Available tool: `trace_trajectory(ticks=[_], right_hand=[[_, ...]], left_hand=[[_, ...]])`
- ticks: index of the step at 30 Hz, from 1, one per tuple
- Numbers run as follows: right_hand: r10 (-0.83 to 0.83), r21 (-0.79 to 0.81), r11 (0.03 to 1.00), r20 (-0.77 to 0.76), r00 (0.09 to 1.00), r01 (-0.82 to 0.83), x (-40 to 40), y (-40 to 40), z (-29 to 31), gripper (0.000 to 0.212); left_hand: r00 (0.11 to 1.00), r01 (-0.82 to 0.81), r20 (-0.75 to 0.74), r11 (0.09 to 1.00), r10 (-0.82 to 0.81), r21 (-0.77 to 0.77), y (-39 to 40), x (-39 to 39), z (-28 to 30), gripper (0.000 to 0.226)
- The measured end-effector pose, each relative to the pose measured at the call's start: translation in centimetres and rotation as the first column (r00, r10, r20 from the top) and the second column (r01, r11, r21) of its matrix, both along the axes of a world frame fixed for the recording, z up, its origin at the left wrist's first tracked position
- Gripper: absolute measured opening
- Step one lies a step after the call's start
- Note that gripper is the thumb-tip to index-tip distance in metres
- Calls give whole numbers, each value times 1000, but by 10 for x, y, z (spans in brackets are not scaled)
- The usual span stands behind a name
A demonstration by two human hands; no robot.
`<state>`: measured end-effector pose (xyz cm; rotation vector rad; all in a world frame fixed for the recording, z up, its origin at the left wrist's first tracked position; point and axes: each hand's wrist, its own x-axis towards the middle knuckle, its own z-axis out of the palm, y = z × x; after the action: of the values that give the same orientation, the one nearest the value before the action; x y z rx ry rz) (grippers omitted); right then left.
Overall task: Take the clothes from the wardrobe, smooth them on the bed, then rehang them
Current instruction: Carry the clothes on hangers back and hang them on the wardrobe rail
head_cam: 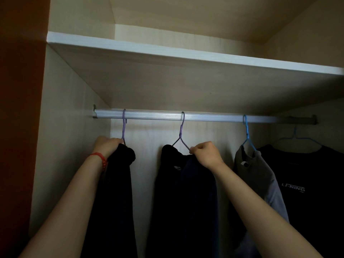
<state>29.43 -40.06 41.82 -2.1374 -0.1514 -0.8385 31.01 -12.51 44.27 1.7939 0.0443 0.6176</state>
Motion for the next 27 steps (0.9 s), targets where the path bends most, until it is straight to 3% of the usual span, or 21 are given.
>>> trace_trajectory(ticks=[4,9,12,15,19,21,23,27], right_hand=[[-40,11,999,29,999,40,-14,-20,5,35],[-179,-53,982,76,981,183,-35,-68,25,31],[-315,-111,940,89,945,324,-43,-101,36,27],[-400,-218,894,9,917,392,-49,-132,34,25],[-389,-313,891,-152,908,329,-54,-154,17,52],[-354,-347,897,-188,916,276,-53,-159,10,53],[-328,-365,899,-192,925,243,-49,-162,6,43],[-290,-347,914,-193,937,212,-42,-167,2,38]], left_hand=[[966,-243,168,919,199,310,-22,-19,6,30],[934,-280,336,832,121,479,-85,-45,17,30],[964,-166,263,843,30,511,-131,-50,14,30],[986,-94,166,865,13,493,-175,-46,8,46],[998,-5,60,917,-21,400,-225,-46,2,59],[1000,22,9,929,-27,371,-244,-49,0,64],[1000,3,-18,923,4,384,-257,-50,-2,59],[991,-107,-27,898,131,426,-267,-47,-12,27]])
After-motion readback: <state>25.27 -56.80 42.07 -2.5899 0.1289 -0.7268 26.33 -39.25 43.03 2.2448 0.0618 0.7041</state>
